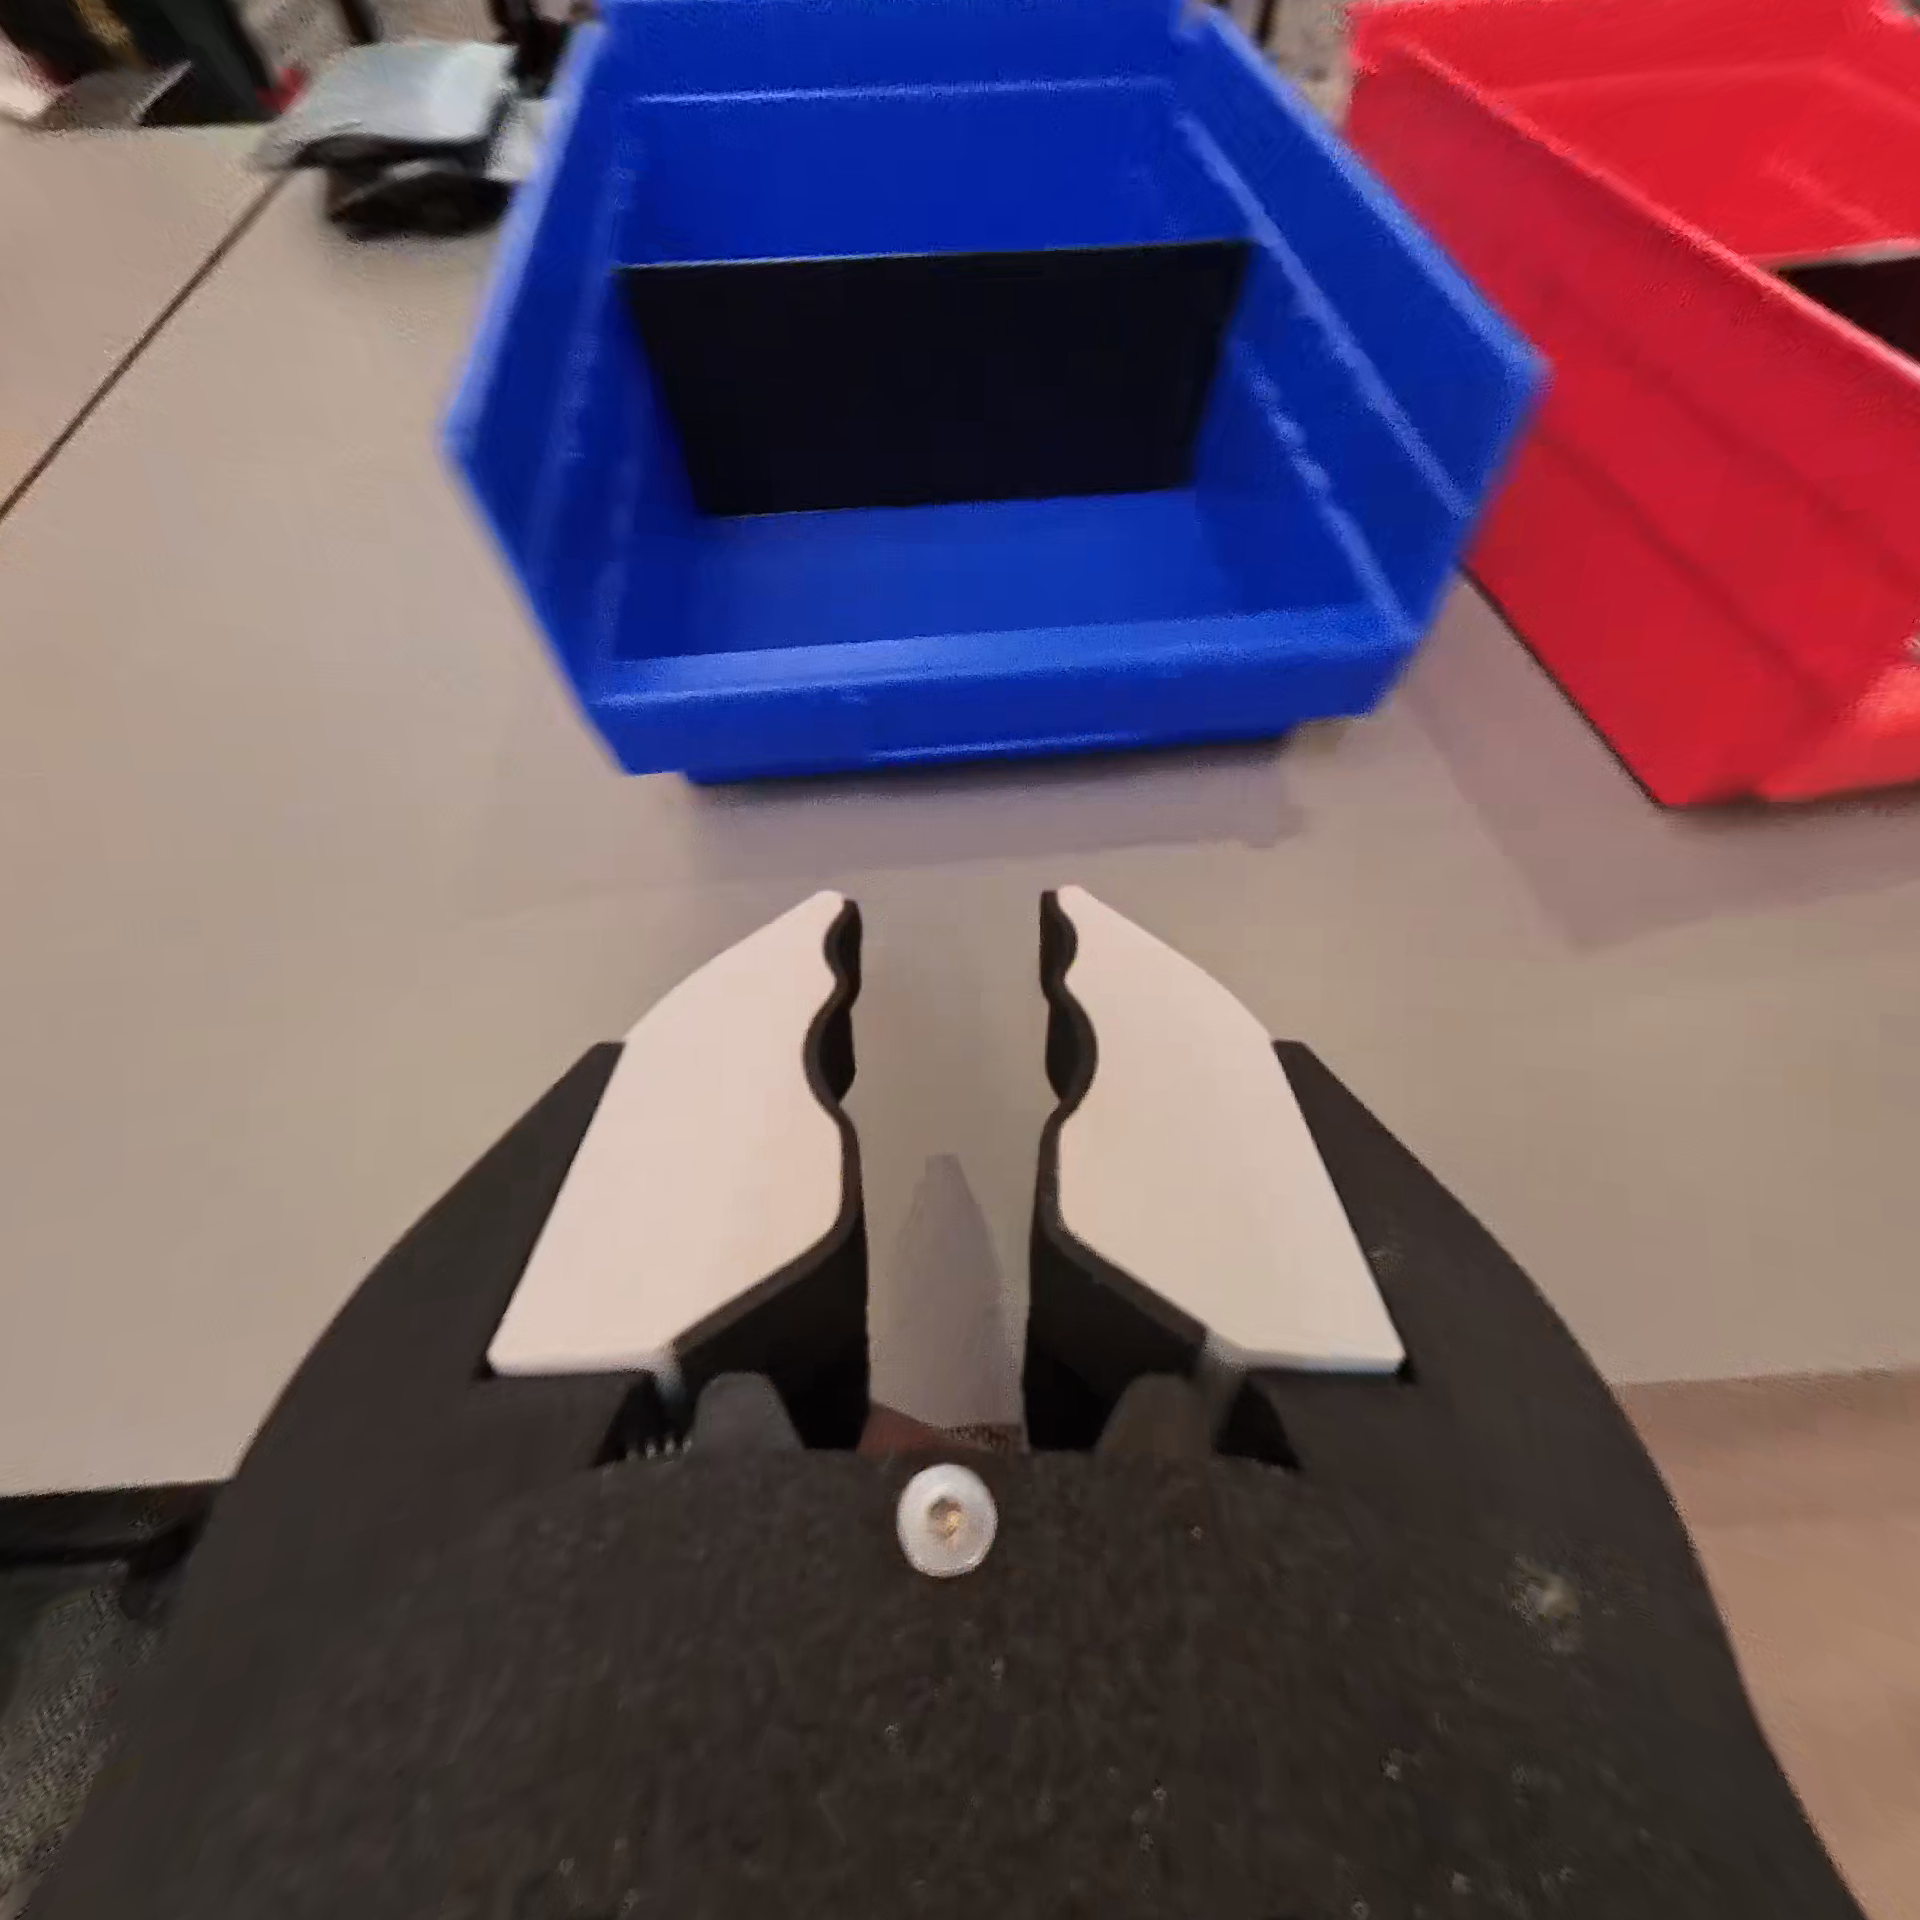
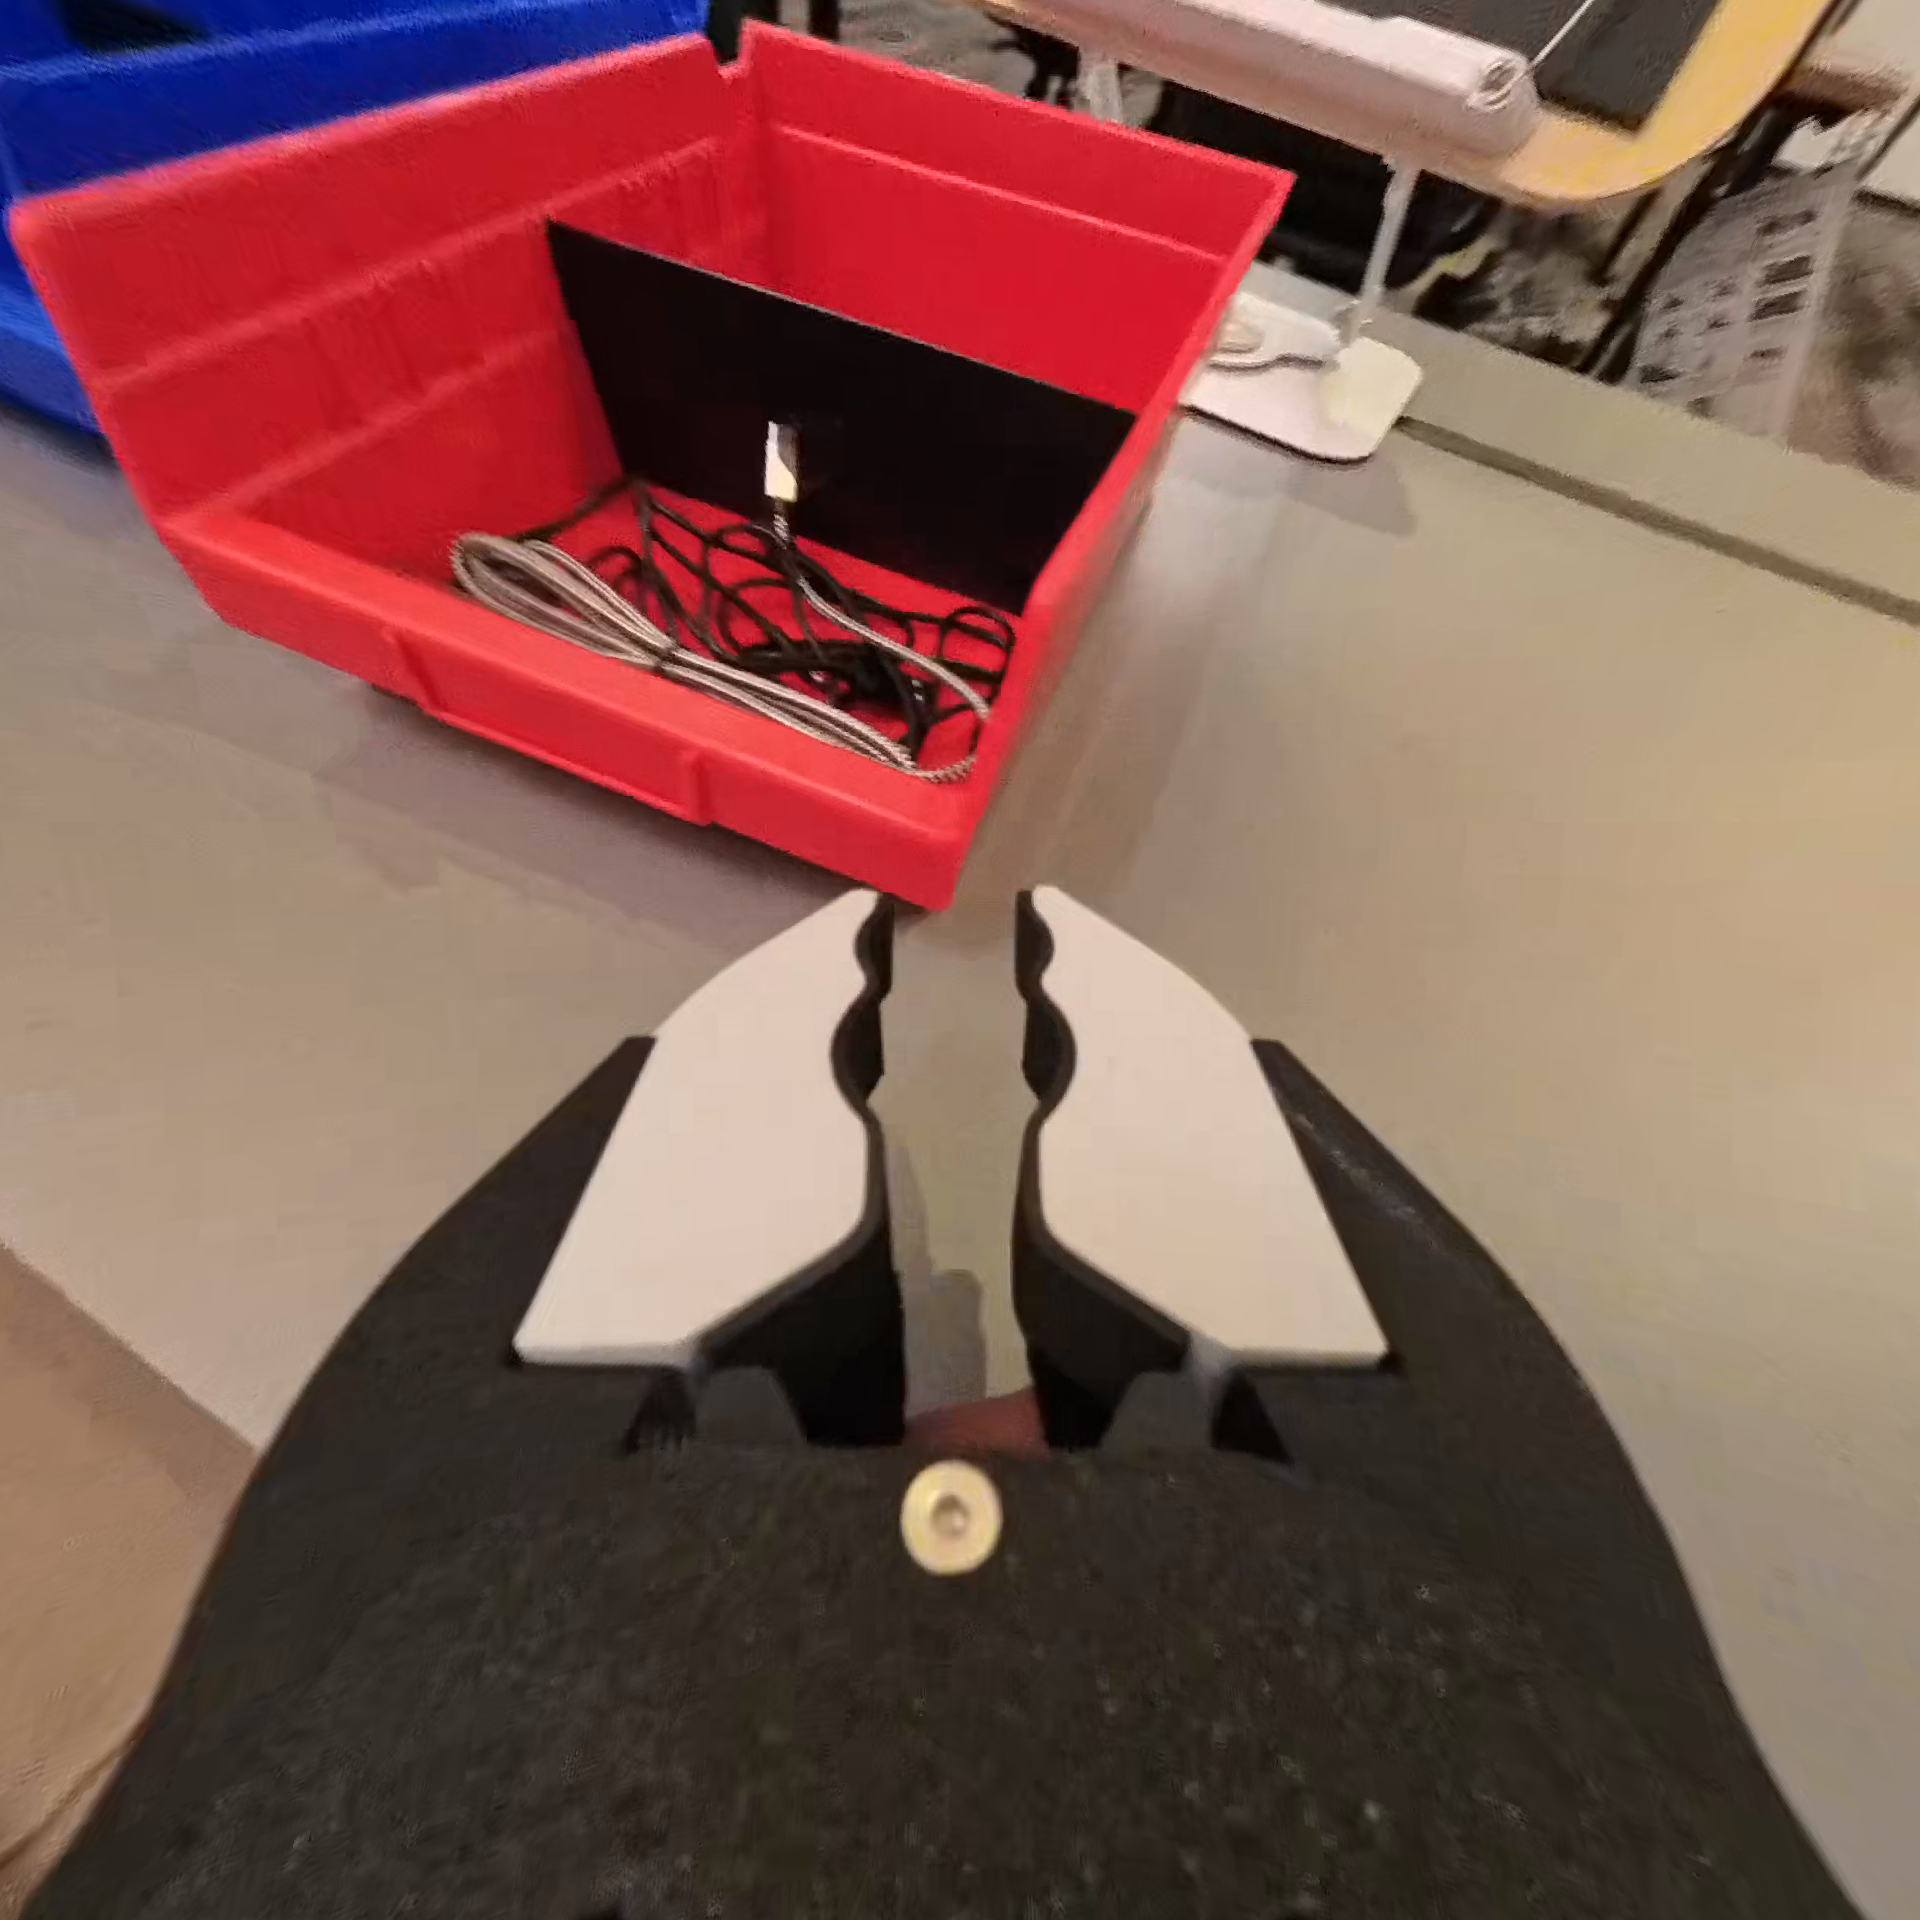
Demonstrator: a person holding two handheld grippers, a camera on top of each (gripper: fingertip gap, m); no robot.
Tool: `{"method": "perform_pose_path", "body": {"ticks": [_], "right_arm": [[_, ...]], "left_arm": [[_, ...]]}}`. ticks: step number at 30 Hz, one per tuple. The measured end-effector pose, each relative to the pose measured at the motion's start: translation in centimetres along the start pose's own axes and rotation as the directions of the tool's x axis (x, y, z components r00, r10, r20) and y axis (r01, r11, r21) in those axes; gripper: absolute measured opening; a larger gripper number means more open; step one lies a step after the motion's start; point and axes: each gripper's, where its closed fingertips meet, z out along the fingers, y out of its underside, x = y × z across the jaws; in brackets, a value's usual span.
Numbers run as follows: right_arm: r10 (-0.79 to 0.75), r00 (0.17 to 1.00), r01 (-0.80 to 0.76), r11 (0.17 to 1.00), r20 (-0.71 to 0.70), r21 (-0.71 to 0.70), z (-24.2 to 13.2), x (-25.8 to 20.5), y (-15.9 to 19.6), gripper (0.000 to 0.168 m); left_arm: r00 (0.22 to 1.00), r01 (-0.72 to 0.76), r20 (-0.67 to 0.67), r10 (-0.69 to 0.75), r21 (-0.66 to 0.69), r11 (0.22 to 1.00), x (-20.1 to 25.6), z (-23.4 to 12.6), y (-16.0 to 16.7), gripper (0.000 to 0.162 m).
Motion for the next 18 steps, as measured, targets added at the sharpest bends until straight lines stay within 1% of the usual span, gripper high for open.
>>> {"method": "perform_pose_path", "body": {"ticks": [1, 2, 3, 4, 6, 7, 9, 10, 11, 12, 13, 14, 15, 16, 18], "right_arm": [[0.028, 0.999, -0.028, 1.000, 0.033, -0.002, 0.4, -0.6, -0.2, 0.021], [0.027, 0.999, -0.026, 1.000, 0.035, -0.011, 0.7, -0.8, -0.2, 0.021], [0.001, 1.000, 0.000, 1.000, 0.026, -0.019, 1.0, -0.8, -0.1, 0.021], [-0.042, 0.999, 0.042, 0.999, 0.014, -0.024, 1.2, -0.8, 0.0, 0.022], [-0.133, 0.991, 0.133, 0.991, -0.023, 0.001, 1.2, -0.9, -0.3, 0.022], [-0.165, 0.986, 0.166, 0.986, -0.029, 0.020, 0.9, -1.0, -0.6, 0.021], [-0.202, 0.979, 0.203, 0.978, -0.024, 0.051, 0.4, -1.4, -1.1, 0.021], [-0.211, 0.977, 0.212, 0.975, -0.024, 0.061, 0.2, -1.6, -1.2, 0.020], [-0.215, 0.976, 0.216, 0.974, -0.022, 0.064, 0.2, -1.8, -1.2, 0.020], [-0.211, 0.977, 0.211, 0.975, -0.007, 0.064, 0.2, -2.3, -1.2, 0.020], [-0.195, 0.980, 0.193, 0.979, 0.028, 0.059, 0.4, -3.1, -1.0, 0.019], [-0.168, 0.983, 0.164, 0.985, 0.076, 0.045, 0.5, -4.1, -0.8, 0.019], [-0.138, 0.982, 0.136, 0.990, 0.128, 0.024, 0.6, -5.3, -0.5, 0.019], [-0.110, 0.977, 0.112, 0.994, 0.182, 0.000, 0.7, -6.7, -0.2, 0.020], [-0.067, 0.956, 0.071, 0.997, 0.285, -0.004, 0.5, -9.9, -0.5, 0.024]], "left_arm": [[0.999, 0.019, 0.033, -0.019, 0.014, 1.000, -1.6, 0.3, -0.3, 0.034], [0.997, 0.021, 0.073, -0.022, 0.024, 1.000, -3.2, 0.8, -0.6, 0.034], [0.993, 0.029, 0.111, -0.032, 0.026, 0.999, -4.9, 1.4, -0.8, 0.035], [0.989, 0.064, 0.135, -0.067, 0.021, 0.998, -6.3, 2.2, -0.9, 0.040], [0.983, 0.153, 0.104, -0.153, 0.006, 0.988, -7.6, 4.1, -1.6, 0.061], [0.984, 0.157, 0.082, -0.156, 0.000, 0.988, -7.8, 5.1, -2.4, 0.063], [0.988, 0.109, 0.110, -0.110, 0.020, 0.994, -9.0, 6.7, -4.4, 0.062], [0.988, 0.101, 0.118, -0.105, 0.032, 0.994, -9.6, 7.5, -5.4, 0.060], [0.989, 0.122, 0.084, -0.125, 0.039, 0.992, -9.5, 8.2, -6.2, 0.058], [0.989, 0.150, 0.016, -0.150, 0.031, 0.988, -9.0, 8.9, -6.7, 0.044], [0.986, 0.163, -0.043, -0.163, -0.007, 0.987, -8.3, 9.6, -6.6, 0.024], [0.985, 0.155, -0.064, -0.159, -0.063, 0.986, -7.9, 10.2, -5.8, 0.006], [0.989, 0.133, -0.056, -0.139, -0.093, 0.987, -7.8, 10.5, -5.1, 0.005], [0.992, 0.109, -0.049, -0.114, -0.092, 0.990, -7.7, 10.4, -4.7, 0.005], [0.996, 0.076, -0.028, -0.079, -0.104, 0.992, -7.3, 9.3, -4.1, 0.005]]}}
